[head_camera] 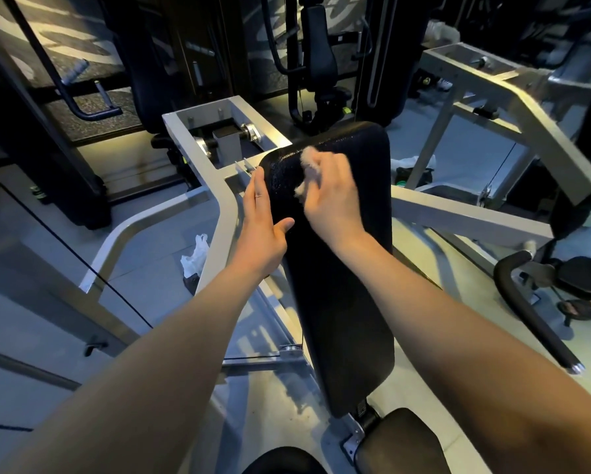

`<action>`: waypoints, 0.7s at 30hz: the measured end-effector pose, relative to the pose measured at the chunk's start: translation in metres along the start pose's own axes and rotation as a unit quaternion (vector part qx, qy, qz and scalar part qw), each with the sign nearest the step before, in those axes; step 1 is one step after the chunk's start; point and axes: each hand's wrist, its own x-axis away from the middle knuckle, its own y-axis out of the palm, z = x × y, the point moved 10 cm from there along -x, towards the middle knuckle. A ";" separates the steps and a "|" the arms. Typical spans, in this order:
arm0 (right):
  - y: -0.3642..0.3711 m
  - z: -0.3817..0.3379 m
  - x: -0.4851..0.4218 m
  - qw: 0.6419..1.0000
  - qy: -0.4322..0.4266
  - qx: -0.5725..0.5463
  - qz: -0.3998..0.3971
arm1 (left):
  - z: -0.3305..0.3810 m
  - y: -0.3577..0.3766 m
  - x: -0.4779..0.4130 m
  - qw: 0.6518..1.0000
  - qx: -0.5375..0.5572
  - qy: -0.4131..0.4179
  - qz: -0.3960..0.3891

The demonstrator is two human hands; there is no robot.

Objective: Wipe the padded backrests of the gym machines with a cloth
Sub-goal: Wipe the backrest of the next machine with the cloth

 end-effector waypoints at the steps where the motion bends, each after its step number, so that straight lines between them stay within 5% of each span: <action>1: 0.007 -0.011 0.006 0.997 -0.055 0.008 -0.044 | -0.001 0.000 0.000 1.000 0.002 -0.001 0.000; 4: 0.003 -0.003 -0.009 0.987 -0.108 0.082 -0.083 | -0.003 0.001 0.000 1.000 0.000 -0.004 -0.004; 9: -0.024 0.025 -0.032 0.995 0.069 0.045 0.065 | -0.001 0.000 0.001 1.000 -0.012 -0.002 -0.002; 14: 0.013 -0.038 -0.004 0.994 -0.103 0.004 -0.028 | -0.004 0.001 -0.001 1.000 -0.011 0.000 -0.012; 18: 0.009 -0.035 -0.012 0.971 -0.203 0.088 -0.089 | -0.002 0.001 0.000 1.000 -0.004 -0.004 -0.013; 21: -0.025 0.027 -0.036 0.995 -0.055 0.081 -0.001 | 0.003 0.000 0.002 1.000 -0.007 -0.001 -0.015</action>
